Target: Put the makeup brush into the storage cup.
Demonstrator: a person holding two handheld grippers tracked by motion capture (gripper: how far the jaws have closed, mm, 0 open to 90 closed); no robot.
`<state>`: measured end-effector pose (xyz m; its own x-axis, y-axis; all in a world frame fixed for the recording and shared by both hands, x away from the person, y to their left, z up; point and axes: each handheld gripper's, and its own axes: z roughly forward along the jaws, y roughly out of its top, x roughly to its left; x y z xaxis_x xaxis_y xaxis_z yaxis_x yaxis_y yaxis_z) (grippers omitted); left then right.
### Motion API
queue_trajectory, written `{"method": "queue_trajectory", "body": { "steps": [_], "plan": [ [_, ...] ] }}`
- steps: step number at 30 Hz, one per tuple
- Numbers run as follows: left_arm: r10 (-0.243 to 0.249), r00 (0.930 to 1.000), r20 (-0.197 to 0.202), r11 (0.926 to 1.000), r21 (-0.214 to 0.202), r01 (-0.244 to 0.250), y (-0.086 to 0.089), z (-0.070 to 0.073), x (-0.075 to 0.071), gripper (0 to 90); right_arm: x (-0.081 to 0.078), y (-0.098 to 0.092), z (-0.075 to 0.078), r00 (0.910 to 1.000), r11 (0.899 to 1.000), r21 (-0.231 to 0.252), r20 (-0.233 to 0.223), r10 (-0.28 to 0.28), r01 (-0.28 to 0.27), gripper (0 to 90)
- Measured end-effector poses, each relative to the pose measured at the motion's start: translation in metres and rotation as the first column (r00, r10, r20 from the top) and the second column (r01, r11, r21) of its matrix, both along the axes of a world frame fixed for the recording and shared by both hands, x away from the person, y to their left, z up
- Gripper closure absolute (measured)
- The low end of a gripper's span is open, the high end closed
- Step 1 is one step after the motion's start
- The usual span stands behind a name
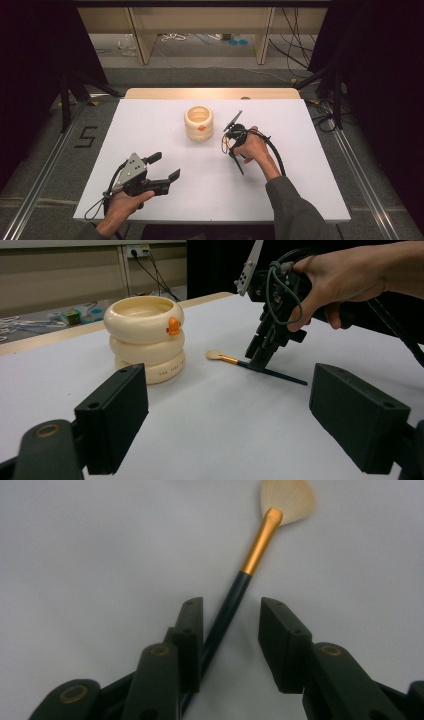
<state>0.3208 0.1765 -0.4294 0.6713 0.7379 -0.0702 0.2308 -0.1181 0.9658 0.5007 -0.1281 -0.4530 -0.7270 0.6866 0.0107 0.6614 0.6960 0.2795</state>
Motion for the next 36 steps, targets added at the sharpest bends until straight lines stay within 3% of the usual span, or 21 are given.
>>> {"method": "queue_trajectory", "body": {
  "steps": [11,18,36],
  "plan": [
    [0.0,1.0,0.0,1.0,0.0,0.0,0.0,0.0,0.0,15.7,0.0016,-0.0005,-0.0031,0.9996,1.0,-0.004,-0.027,-0.004,0.004,66.5],
    [0.0,1.0,0.0,1.0,0.001,0.0,0.0,0.0,0.0,15.7,0.0029,-0.0024,-0.0029,0.9993,1.0,-0.008,-0.036,0.009,-0.009,73.6],
    [0.0,1.0,0.001,1.0,-0.002,0.0,-0.0002,0.0002,-0.0005,15.7,0.0082,-0.0016,-0.0025,0.9974,0.999,-0.042,-0.067,-0.025,0.023,82.0]
  ]
}}
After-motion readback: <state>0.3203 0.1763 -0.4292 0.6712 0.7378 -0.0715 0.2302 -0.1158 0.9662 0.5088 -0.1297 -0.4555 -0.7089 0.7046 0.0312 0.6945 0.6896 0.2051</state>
